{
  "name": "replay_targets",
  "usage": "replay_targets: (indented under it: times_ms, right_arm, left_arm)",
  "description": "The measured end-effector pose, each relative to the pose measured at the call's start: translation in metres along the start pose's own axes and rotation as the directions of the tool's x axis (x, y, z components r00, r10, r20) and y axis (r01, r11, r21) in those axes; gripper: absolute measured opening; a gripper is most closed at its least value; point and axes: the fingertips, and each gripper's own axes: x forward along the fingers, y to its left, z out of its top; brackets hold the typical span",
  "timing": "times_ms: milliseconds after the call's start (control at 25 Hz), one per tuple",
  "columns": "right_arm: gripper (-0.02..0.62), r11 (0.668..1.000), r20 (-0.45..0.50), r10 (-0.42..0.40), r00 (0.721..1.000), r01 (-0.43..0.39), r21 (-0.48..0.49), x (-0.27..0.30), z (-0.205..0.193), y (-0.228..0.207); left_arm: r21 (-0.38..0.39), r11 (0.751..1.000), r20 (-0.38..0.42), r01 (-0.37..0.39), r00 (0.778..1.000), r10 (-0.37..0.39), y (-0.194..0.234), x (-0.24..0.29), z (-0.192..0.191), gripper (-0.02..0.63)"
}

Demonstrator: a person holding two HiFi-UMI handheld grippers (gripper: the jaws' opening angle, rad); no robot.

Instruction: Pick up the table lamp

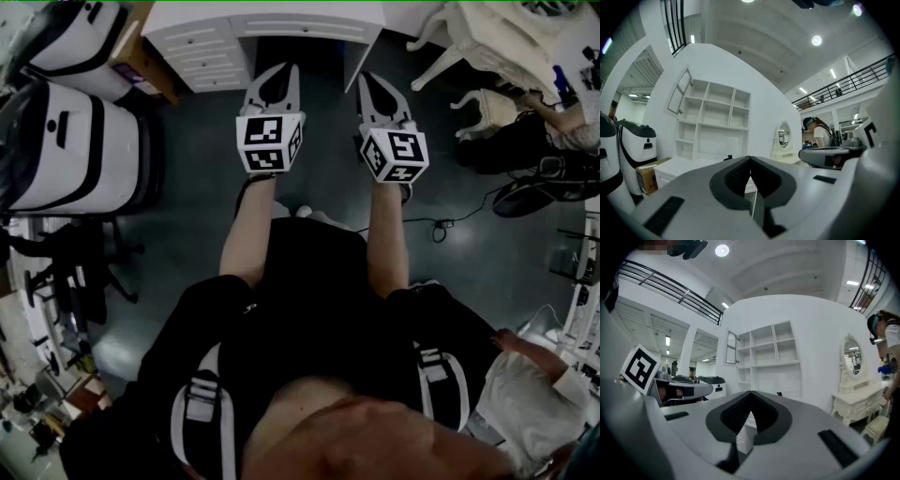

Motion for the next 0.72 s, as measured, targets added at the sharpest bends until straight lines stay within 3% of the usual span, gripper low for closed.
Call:
replay_targets:
  times_ms: [400,720]
  right_arm:
    - [0.018,0.998,0.004,0.017,1.0,-0.017,0.062,0.001,-0.006,-0.009]
    - [0.018,0.994,0.008,0.072,0.997,-0.072,0.08,0.03,-0.014,0.012]
  left_arm:
    - [0.012,1.0,-0.004,-0.016,1.0,0.016,-0.007,-0.007,0.002,0.011]
    - [0.022,0.996,-0.01,-0.09,0.996,0.091,0.033,-0.017,0.002,0.011]
